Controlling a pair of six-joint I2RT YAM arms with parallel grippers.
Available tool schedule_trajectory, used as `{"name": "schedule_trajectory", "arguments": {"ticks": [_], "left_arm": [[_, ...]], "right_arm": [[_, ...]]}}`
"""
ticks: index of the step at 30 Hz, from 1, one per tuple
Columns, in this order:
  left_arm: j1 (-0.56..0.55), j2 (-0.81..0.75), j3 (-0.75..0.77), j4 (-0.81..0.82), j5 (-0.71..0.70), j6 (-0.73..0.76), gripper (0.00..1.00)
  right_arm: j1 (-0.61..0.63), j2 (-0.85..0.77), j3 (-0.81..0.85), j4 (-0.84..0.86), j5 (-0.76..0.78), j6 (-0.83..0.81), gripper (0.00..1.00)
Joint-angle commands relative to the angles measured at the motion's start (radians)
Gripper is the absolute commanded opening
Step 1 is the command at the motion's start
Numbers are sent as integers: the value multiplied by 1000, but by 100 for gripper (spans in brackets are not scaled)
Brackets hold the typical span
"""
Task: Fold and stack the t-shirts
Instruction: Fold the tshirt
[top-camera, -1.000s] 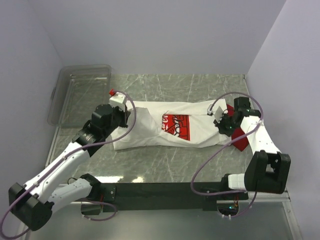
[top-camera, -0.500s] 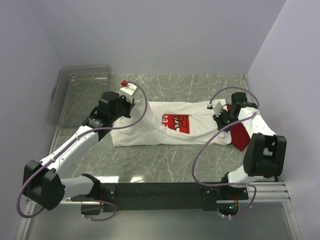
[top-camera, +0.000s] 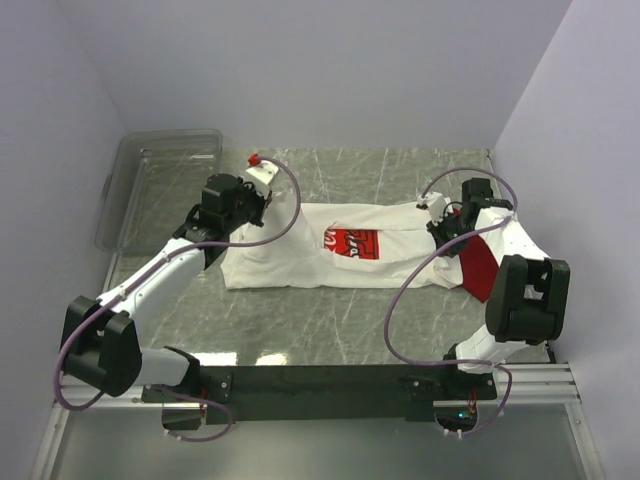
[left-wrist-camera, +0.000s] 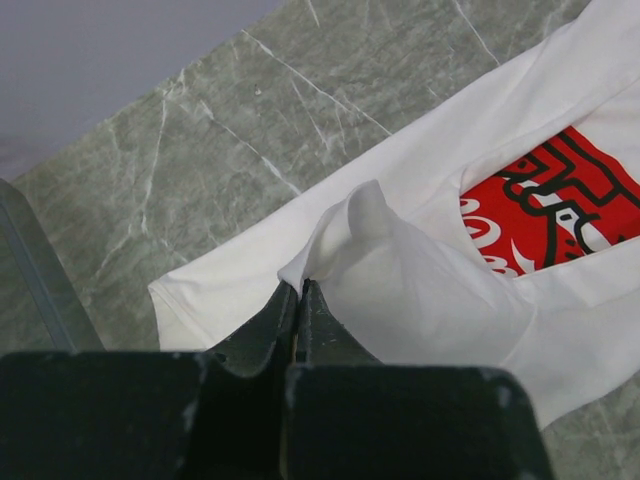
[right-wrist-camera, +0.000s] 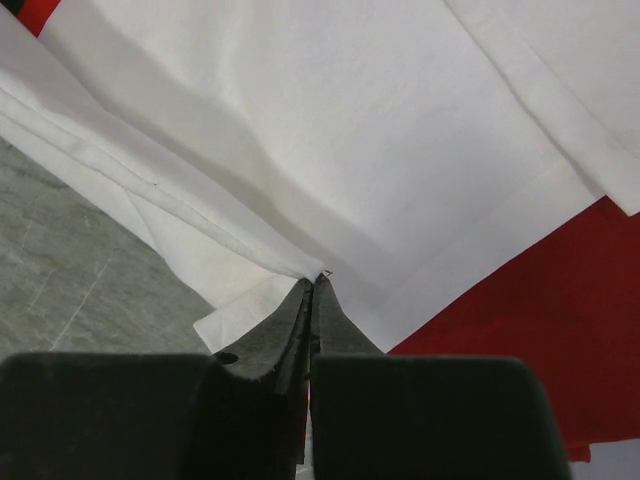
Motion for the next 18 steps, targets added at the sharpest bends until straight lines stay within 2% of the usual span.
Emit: {"name": "schedule_trajectory", "arguments": {"ticks": [1,18], "left_arm": [[16,36,65,86,54,34,1],[50,223,149,147,288,122,1]], "right_arm": [[-5,18,49,30,7,45,0],[-27,2,21,50,18,89,0]]}}
